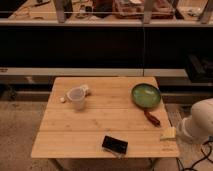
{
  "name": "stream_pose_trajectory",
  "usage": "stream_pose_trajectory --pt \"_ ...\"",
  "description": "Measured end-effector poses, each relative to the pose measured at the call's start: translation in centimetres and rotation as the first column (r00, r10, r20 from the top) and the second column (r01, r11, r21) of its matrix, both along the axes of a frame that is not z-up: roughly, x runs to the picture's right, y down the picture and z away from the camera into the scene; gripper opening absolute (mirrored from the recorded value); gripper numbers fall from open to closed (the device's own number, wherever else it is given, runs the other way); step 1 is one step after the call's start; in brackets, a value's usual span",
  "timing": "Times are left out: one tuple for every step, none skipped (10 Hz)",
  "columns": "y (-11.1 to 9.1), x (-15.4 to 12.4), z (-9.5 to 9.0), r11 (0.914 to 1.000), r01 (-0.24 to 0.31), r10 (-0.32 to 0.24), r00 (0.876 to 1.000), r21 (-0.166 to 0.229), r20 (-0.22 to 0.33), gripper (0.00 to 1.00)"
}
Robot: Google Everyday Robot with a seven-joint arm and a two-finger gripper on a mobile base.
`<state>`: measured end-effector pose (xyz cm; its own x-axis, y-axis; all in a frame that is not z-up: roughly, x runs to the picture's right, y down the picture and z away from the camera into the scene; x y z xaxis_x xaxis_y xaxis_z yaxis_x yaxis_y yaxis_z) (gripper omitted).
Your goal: Place the pepper in the ceramic cup
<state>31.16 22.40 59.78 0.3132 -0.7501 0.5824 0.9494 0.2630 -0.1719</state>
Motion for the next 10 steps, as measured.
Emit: stream_pose_trajectory --pt "0.0 0.0 0.0 1.0000 0.000 0.000 1.000 0.000 0.000 0.80" --pt "0.0 0.0 0.0 1.0000 0.000 0.000 1.000 0.000 0.000 0.80" --pt "0.0 0.0 0.0 1.0000 0.000 0.000 1.000 0.000 0.000 0.80" --pt "0.0 0.0 0.0 1.0000 0.000 0.000 1.000 0.000 0.000 0.80" --pt "0.0 0.0 0.1 1.0000 -0.002 0.002 1.000 0.000 0.001 0.80" --pt "-0.2 0.0 0.3 0.9999 -0.010 0.010 1.000 0.007 0.008 0.80" --pt "-1.2 0.4 1.4 0.9986 -0.037 0.036 0.999 0.036 0.031 0.80" --pt "-2.3 0.9 2.6 0.9957 -0.065 0.062 0.997 0.066 0.051 0.80" --pt "-3.8 2.3 4.7 0.9874 -0.109 0.101 0.992 0.114 0.077 0.80" --pt "-5.8 4.7 7.3 0.9706 -0.159 0.141 0.984 0.180 0.110 0.80"
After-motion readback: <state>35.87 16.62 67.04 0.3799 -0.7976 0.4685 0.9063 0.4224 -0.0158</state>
